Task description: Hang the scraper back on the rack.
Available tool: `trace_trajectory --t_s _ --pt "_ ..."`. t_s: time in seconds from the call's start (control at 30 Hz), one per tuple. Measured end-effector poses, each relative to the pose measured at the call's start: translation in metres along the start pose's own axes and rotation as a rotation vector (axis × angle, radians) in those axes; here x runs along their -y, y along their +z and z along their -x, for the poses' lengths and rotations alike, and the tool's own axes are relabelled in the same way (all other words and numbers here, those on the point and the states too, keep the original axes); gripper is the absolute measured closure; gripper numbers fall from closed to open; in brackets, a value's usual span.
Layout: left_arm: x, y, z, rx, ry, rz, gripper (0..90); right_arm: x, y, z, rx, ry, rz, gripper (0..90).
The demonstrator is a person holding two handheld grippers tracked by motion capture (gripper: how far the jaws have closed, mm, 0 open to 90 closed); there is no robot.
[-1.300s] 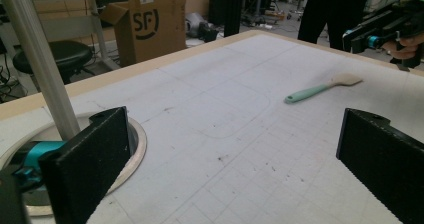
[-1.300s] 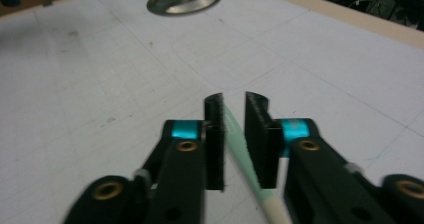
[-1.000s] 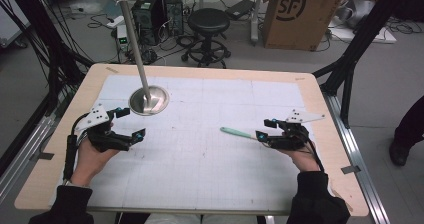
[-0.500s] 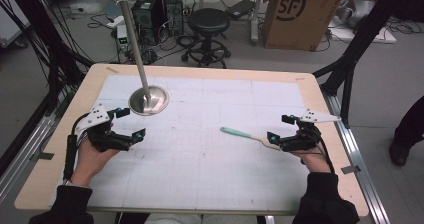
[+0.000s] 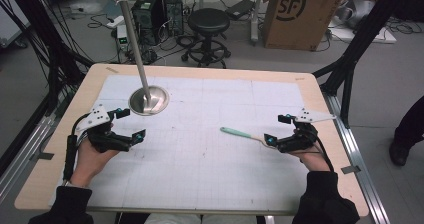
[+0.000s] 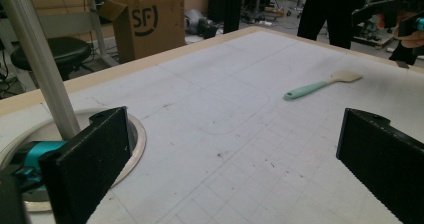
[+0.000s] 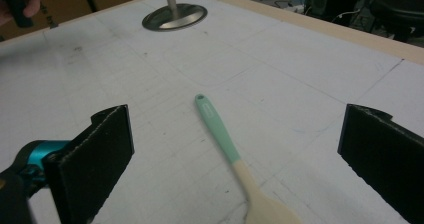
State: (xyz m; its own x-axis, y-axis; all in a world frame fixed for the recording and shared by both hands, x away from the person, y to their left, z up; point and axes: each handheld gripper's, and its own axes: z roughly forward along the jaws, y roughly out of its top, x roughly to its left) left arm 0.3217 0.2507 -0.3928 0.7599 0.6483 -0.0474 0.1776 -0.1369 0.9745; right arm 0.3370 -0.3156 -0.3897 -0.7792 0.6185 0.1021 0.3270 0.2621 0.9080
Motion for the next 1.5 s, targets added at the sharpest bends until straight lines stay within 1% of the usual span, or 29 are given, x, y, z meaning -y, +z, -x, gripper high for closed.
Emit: trace_trajectory --t_s 0.07,0.1,0.13,0.17,0.3,0.37,0.4,0.43,0.47,0.5,0.53,0.6,0.63,0.7,0.8,0.87,0.97,1.03,1.13,1.17,1.23,1.3,1.33,1.4,1.43,1.5 --pt "0.000 0.000 0.000 0.000 -0.003 0.001 1.7 -0.002 0.002 -0.001 -0.012 -0.019 -0.019 0.4" --pt "0.000 0.000 0.000 0.000 -0.001 0.002 1.7 -0.004 0.005 -0.002 -0.023 -0.036 -0.045 0.4" --pt "0.000 0.000 0.000 0.001 -0.003 0.004 1.7 -0.004 0.005 -0.002 -0.023 -0.036 -0.045 0.4" --pt "0.000 0.000 0.000 0.001 -0.003 0.006 1.7 -0.005 0.007 -0.002 -0.025 -0.043 -0.059 0.4" --pt "0.000 0.000 0.000 0.000 -0.003 0.009 1.7 -0.009 0.015 0.002 -0.051 -0.064 -0.124 0.5" --pt "0.000 0.001 0.000 -0.003 -0.004 0.006 1.7 -0.013 0.021 0.008 -0.072 -0.073 -0.168 0.5" --pt "0.000 0.001 0.000 -0.001 -0.003 0.000 1.7 -0.013 0.021 0.008 -0.072 -0.073 -0.168 0.5" --pt "0.000 0.001 0.000 -0.003 -0.003 0.002 1.7 -0.014 0.023 0.010 -0.074 -0.079 -0.186 0.5" --pt "0.000 0.001 0.001 -0.001 -0.002 0.001 1.7 -0.015 0.027 0.012 -0.086 -0.082 -0.213 0.5" --pt "0.000 0.001 0.001 0.001 0.001 0.000 1.7 -0.015 0.027 0.012 -0.086 -0.082 -0.213 0.5" --pt "0.000 0.001 0.002 -0.001 0.003 -0.001 1.7 -0.016 0.029 0.013 -0.096 -0.088 -0.225 0.5" --pt "0.000 0.000 0.002 0.000 0.001 -0.002 1.7 -0.018 0.033 0.014 -0.099 -0.104 -0.256 0.5" --pt "0.000 0.000 0.002 0.001 0.001 -0.004 1.7 -0.019 0.034 0.015 -0.109 -0.102 -0.274 0.5" --pt "0.000 0.000 0.002 0.000 0.001 -0.003 1.7 -0.021 0.039 0.016 -0.120 -0.120 -0.309 0.5" --pt "0.000 0.001 0.002 0.002 0.004 -0.006 1.7 -0.024 0.045 0.017 -0.133 -0.129 -0.351 0.6" --pt "0.000 0.001 0.003 0.002 0.003 -0.007 1.7 -0.025 0.049 0.018 -0.142 -0.143 -0.383 0.7" --pt "0.000 0.000 0.003 0.001 0.004 -0.008 1.7 -0.027 0.056 0.018 -0.169 -0.163 -0.440 4.3" --pt "0.000 0.000 0.003 0.001 0.007 -0.009 1.7 -0.028 0.060 0.019 -0.182 -0.164 -0.473 4.3" --pt "0.000 -0.001 0.003 0.001 0.005 -0.010 1.7 -0.028 0.068 0.019 -0.183 -0.195 -0.537 5.1" --pt "0.000 -0.001 0.003 -0.001 0.004 -0.008 1.7 -0.029 0.070 0.020 -0.189 -0.191 -0.546 5.9" --pt "0.000 -0.002 0.003 -0.001 0.003 -0.008 1.7 -0.029 0.073 0.021 -0.198 -0.192 -0.568 10.0" --pt "0.000 -0.002 0.003 -0.003 0.003 -0.008 1.7 -0.029 0.077 0.023 -0.206 -0.202 -0.606 14.9" --pt "0.000 -0.002 0.003 -0.002 0.002 -0.008 1.7 -0.029 0.080 0.023 -0.205 -0.216 -0.621 14.9" --pt "0.000 -0.002 0.003 -0.001 0.001 -0.007 1.7 -0.031 0.084 0.022 -0.192 -0.211 -0.664 16.1" --pt "0.000 -0.002 0.003 0.001 0.004 -0.008 1.7 -0.032 0.086 0.022 -0.190 -0.225 -0.676 17.3" --pt "0.000 -0.002 0.003 0.001 0.004 -0.010 1.7 -0.034 0.090 0.022 -0.193 -0.232 -0.707 21.1"
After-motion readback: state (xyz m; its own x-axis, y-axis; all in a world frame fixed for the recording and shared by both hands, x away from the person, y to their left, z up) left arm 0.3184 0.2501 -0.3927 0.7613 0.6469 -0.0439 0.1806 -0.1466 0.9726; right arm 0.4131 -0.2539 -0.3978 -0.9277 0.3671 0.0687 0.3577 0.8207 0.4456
